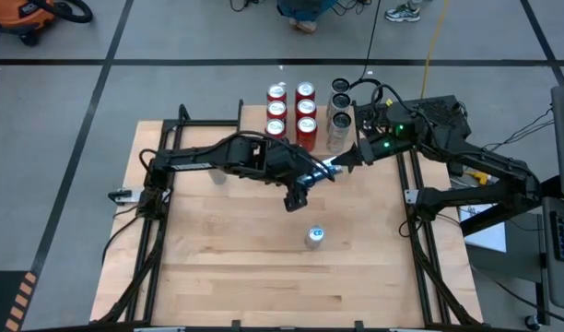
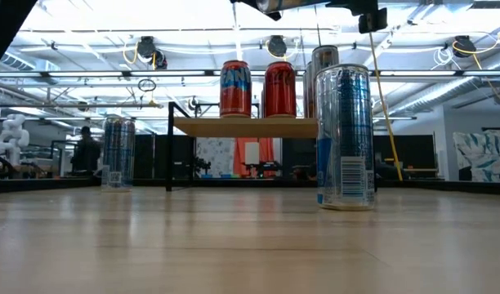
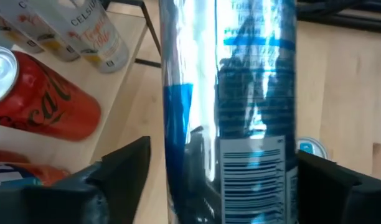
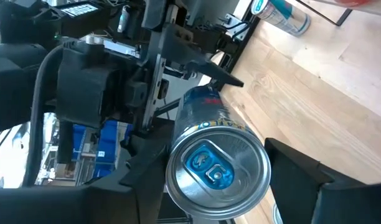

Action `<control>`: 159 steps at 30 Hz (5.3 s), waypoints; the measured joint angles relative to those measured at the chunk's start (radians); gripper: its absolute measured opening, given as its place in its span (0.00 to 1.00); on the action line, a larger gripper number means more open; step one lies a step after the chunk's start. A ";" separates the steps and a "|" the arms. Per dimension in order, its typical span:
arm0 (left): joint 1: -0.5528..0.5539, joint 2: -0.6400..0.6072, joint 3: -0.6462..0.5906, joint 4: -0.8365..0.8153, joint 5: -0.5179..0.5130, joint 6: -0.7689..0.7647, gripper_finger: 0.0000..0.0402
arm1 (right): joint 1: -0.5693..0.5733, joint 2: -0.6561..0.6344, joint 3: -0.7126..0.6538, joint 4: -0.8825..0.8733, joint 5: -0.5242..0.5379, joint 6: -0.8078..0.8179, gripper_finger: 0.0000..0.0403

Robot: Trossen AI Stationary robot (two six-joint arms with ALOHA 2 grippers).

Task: Place canned beverage on shelf
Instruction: Put the top right blue soda can on the shelf

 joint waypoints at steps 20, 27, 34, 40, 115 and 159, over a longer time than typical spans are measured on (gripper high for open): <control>0.000 -0.078 0.000 -0.019 0.065 -0.059 0.60 | 0.000 -0.025 0.000 0.133 -0.008 -0.075 0.64; 0.018 -0.158 0.000 -0.009 0.256 -0.057 0.61 | 0.001 -0.060 0.002 0.317 0.002 -0.194 0.72; 0.057 -0.190 0.000 -0.005 0.575 -0.080 0.61 | 0.061 -0.003 0.160 0.321 0.074 -0.533 0.77; 0.101 -0.186 0.000 -0.003 0.807 -0.154 0.61 | 0.116 0.090 0.368 0.189 0.054 -0.864 0.78; 0.131 -0.178 0.001 0.251 0.998 -0.498 0.61 | 0.383 0.303 0.610 -0.142 0.156 -1.700 0.68; 0.131 -0.232 0.002 0.244 0.537 -0.352 0.91 | 0.419 0.294 0.609 -0.174 0.332 -1.624 0.53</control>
